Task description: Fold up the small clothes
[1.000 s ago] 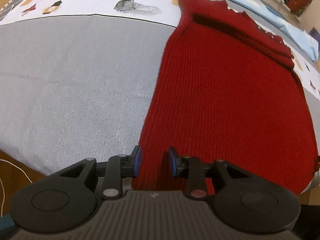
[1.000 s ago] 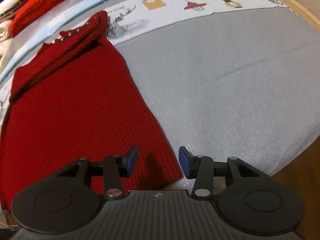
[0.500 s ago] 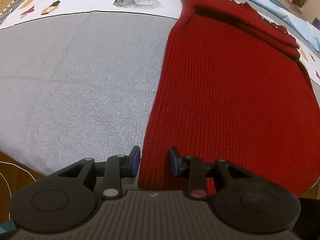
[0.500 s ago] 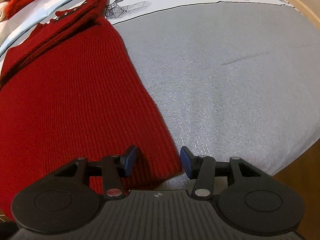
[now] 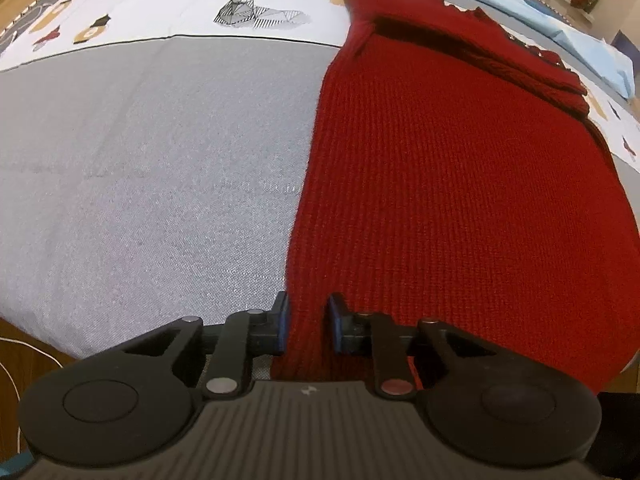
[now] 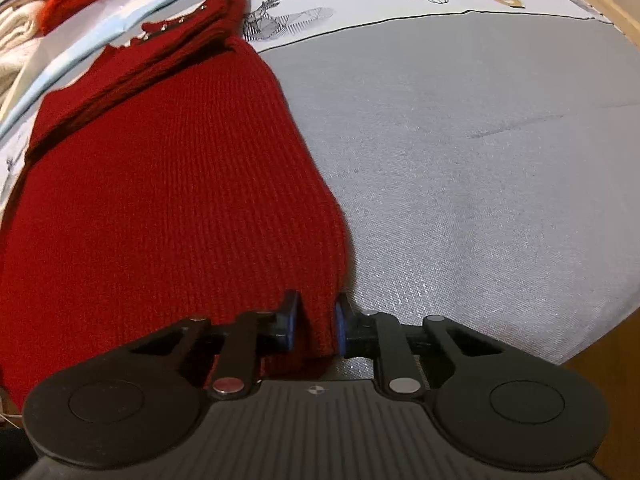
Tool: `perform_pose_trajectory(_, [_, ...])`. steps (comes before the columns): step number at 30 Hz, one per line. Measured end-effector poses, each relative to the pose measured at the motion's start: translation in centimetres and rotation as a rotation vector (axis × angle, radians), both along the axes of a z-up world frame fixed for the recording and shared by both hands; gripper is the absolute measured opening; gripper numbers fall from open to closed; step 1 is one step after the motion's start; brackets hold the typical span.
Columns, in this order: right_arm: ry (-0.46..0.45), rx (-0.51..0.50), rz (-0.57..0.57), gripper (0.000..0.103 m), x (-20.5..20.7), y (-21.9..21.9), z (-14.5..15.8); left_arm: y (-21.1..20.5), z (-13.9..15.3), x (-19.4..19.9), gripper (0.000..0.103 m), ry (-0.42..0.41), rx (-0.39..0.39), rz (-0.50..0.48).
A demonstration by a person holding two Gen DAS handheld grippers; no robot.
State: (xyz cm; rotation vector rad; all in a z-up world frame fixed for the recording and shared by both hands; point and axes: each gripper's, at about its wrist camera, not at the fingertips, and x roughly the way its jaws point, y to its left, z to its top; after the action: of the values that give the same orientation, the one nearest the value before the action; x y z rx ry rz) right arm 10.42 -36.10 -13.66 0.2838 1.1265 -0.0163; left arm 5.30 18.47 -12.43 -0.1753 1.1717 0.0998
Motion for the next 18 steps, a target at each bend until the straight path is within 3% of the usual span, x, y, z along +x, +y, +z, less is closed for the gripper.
perform_pose_trajectory(2, [0.002,0.016,-0.016,0.020,-0.2,-0.4,0.1,0.3,-0.1,0.0,0.023,0.014,-0.014,0.013])
perform_pose_trajectory(5, [0.016,0.005,-0.040,0.031,-0.2,-0.6,-0.1,0.4,-0.2,-0.2,0.026,0.021,-0.018,0.021])
perform_pose_trajectory(7, [0.022,-0.003,-0.036,0.031,-0.3,-0.3,-0.1,0.1,-0.2,-0.2,0.025,0.018,-0.009,0.009])
perform_pose_trajectory(8, [0.020,-0.013,-0.026,0.031,-0.3,-0.1,-0.1,0.0,-0.1,-0.2,0.023,0.015,-0.001,0.001])
perform_pose_trajectory(9, [0.020,-0.019,-0.018,0.031,-0.3,0.0,-0.1,-0.1,0.0,-0.1,0.013,0.006,0.007,-0.005])
perform_pose_trajectory(14, [-0.042,-0.013,-0.015,0.008,-0.5,-0.1,1.0,0.0,1.1,-0.7,0.012,-0.060,0.009,0.008])
perform_pose_trajectory(16, [-0.077,0.031,-0.049,0.008,-0.6,-0.8,1.6,0.2,0.7,-0.6,0.013,-0.035,-0.003,0.023])
perform_pose_trajectory(18, [-0.056,0.032,-0.080,0.010,-0.5,-1.3,1.3,0.2,0.1,-0.3,0.017,0.005,-0.013,0.032])
